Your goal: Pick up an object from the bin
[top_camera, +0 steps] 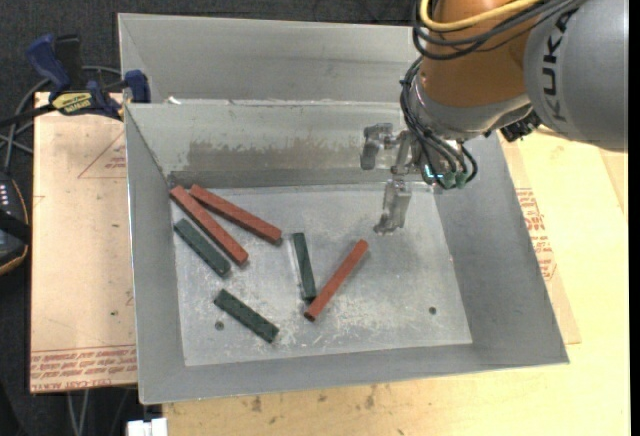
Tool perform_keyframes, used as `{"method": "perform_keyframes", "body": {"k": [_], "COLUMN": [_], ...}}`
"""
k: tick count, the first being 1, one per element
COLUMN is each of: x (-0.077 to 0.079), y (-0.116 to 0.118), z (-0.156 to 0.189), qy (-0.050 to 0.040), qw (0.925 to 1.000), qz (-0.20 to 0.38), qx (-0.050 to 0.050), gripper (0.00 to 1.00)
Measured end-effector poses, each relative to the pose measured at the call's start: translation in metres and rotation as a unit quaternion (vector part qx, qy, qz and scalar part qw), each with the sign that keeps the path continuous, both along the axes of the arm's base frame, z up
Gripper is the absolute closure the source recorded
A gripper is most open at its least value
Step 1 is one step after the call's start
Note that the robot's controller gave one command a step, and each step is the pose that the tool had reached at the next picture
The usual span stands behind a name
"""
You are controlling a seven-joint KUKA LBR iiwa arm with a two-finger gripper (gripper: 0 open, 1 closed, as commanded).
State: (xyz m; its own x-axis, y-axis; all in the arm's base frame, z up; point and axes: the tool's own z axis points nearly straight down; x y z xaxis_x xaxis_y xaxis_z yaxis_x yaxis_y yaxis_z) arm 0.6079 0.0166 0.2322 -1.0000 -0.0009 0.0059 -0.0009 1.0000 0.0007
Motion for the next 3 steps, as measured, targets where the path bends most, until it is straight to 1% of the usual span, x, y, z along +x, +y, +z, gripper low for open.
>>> {"method": "perform_keyframes", "body": {"k": [1,2,3], "x": [-0.031,-0.054,-0.052], "y": [0.012,-0.019,-0.018], "z": [-0.086,-0.164,-0.161], "qy": [0.0003,-0.0013,-0.0036], "qw": [0.9976,0.9658,0.9657], "qz": [0.069,0.259,0.260], "qx": [0.001,0.001,0.001], "gripper": [0.00,0.00,1.00]}}
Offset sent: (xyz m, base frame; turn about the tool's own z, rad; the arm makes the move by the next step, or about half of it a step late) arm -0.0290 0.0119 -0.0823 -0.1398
